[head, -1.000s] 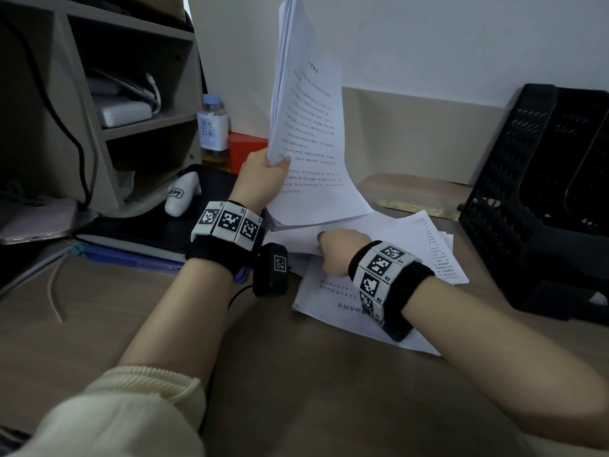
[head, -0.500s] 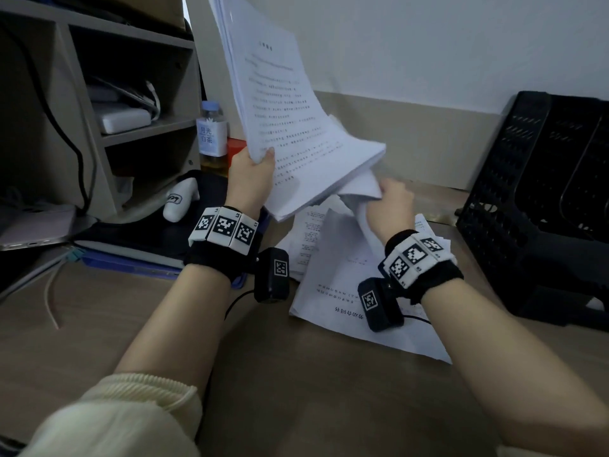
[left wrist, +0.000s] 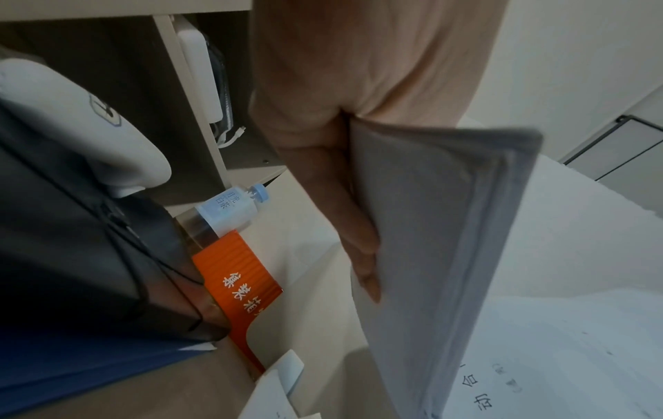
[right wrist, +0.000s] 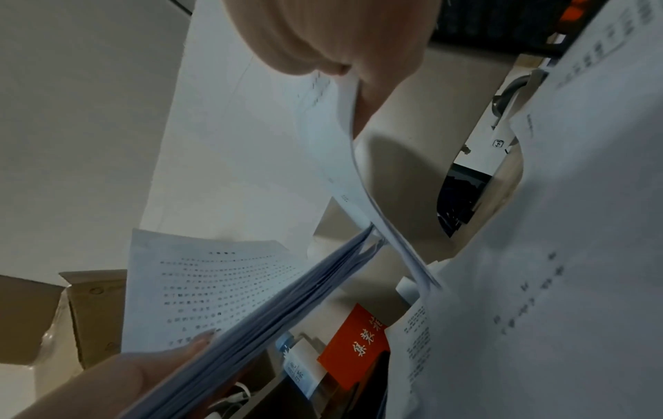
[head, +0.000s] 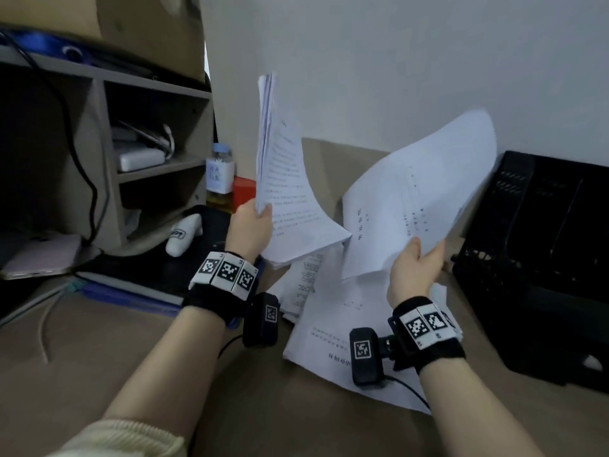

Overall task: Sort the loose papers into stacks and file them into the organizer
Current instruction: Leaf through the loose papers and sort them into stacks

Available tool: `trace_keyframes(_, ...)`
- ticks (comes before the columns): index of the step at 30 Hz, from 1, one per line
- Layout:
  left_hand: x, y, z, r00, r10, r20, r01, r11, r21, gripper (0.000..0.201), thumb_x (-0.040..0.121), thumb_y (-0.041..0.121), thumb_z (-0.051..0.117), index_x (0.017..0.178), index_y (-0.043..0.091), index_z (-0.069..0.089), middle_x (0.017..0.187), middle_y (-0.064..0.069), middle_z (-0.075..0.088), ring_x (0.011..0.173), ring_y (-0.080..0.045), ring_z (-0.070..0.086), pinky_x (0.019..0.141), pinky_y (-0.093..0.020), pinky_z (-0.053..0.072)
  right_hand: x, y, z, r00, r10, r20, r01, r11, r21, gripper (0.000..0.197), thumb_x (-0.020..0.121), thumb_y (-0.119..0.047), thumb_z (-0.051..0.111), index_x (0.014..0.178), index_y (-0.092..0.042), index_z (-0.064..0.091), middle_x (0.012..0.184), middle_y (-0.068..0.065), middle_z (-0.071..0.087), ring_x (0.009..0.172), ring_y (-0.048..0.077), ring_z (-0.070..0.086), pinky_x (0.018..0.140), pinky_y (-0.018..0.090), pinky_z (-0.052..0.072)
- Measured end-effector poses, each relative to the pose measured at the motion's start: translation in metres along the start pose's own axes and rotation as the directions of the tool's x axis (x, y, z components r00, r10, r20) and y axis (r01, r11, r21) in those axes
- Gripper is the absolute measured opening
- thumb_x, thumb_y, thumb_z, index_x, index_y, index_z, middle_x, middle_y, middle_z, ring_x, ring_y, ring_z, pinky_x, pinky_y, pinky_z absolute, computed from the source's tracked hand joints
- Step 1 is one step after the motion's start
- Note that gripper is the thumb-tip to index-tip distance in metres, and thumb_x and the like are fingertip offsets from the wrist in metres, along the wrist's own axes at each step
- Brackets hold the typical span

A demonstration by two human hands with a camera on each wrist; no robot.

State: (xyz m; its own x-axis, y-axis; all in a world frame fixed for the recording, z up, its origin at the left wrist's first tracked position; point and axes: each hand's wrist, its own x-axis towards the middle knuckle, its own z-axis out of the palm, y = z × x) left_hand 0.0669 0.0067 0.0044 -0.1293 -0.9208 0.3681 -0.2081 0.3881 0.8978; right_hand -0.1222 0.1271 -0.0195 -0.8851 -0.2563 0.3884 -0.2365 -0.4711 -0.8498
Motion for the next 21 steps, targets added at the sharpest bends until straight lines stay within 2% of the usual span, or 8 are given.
trace_keyframes(5,0.006,-0.006,-0.003,0.999,-0.041,0.001,0.04,0.994,0.104,0.03,0.101,0.02,0.043,0.121,0.006,0.06,0.116,-0.014,0.064,0.099,-0.028,0.056,0.08,-0.031,0.041,-0.003,0.004,0.0,0.999,0.033,-0.034,-0.029,0.993,0.111,0.044,0.101,-0.003,0.037,0.144,-0.006,0.032,0.112,-0.014,0.048,0.112,0.007,0.048,0.073,-0.006,0.036)
trace_keyframes(7,0.008,-0.009,-0.004,0.998,-0.06,0.0,0.059,0.988,0.146,0.029,0.1,0.02,0.042,0.117,0.005,0.061,0.112,-0.015,0.064,0.095,-0.029,0.055,0.079,-0.032,0.041,-0.003,0.002,0.001,0.999,0.033,-0.041,-0.026,0.989,0.148,0.047,0.101,-0.004,0.037,0.146,-0.01,0.029,0.119,-0.01,0.05,0.116,0.009,0.051,0.084,0.0,0.04)
trace_keyframes(10,0.011,-0.013,-0.005,0.997,-0.08,0.005,0.077,0.977,0.199,0.027,0.099,0.02,0.041,0.109,0.005,0.061,0.108,-0.016,0.063,0.097,-0.032,0.057,0.078,-0.034,0.042,-0.006,-0.003,0.005,0.999,0.043,-0.031,-0.036,0.975,0.22,0.053,0.102,-0.007,0.035,0.15,-0.018,0.019,0.133,-0.006,0.046,0.123,0.01,0.049,0.102,0.016,0.04)
trace_keyframes(12,0.011,-0.013,-0.004,0.995,-0.1,0.011,0.096,0.977,0.191,0.028,0.099,0.021,0.041,0.112,0.005,0.06,0.11,-0.015,0.063,0.101,-0.034,0.058,0.084,-0.037,0.047,-0.009,-0.006,0.008,0.998,0.057,-0.037,-0.045,0.964,0.263,0.053,0.102,-0.01,0.035,0.151,-0.022,0.015,0.142,-0.003,0.042,0.128,0.011,0.046,0.108,0.023,0.039)
trace_keyframes(15,0.008,-0.01,-0.002,0.989,-0.145,0.032,0.143,0.988,0.057,0.033,0.098,0.025,0.044,0.122,0.006,0.059,0.117,-0.013,0.064,0.105,-0.031,0.06,0.094,-0.045,0.051,-0.012,-0.014,0.014,0.987,0.154,-0.041,-0.133,0.936,0.325,0.053,0.102,-0.019,0.037,0.15,-0.027,0.016,0.134,-0.01,0.044,0.124,0.012,0.05,0.096,0.022,0.049)
trace_keyframes(16,0.007,-0.008,-0.001,0.988,-0.149,0.051,0.149,0.989,-0.005,0.035,0.098,0.025,0.046,0.124,0.006,0.059,0.119,-0.012,0.065,0.107,-0.03,0.061,0.096,-0.046,0.051,-0.013,-0.016,0.016,0.976,0.219,-0.017,-0.199,0.913,0.358,0.052,0.102,-0.022,0.038,0.149,-0.03,0.018,0.128,-0.013,0.046,0.12,0.014,0.054,0.086,0.024,0.055)
trace_keyframes(18,0.003,-0.007,0.003,0.983,-0.152,0.105,0.165,0.978,-0.131,0.036,0.098,0.025,0.049,0.128,0.008,0.059,0.123,-0.01,0.065,0.11,-0.029,0.062,0.099,-0.046,0.05,-0.017,-0.018,0.021,0.941,0.331,0.067,-0.329,0.858,0.394,0.048,0.101,-0.025,0.039,0.145,-0.034,0.021,0.127,-0.01,0.05,0.111,0.019,0.061,0.065,0.026,0.058)
trace_keyframes(21,-0.003,0.0,0.01,0.971,-0.138,0.193,0.192,0.937,-0.293,0.033,0.099,0.023,0.051,0.128,0.008,0.059,0.12,-0.005,0.066,0.109,-0.025,0.064,0.099,-0.042,0.05,-0.028,-0.012,0.029,0.915,0.359,0.186,-0.402,0.853,0.333,0.044,0.1,-0.017,0.036,0.136,-0.039,0.024,0.133,-0.003,0.05,0.108,0.019,0.061,0.068,0.034,0.06)
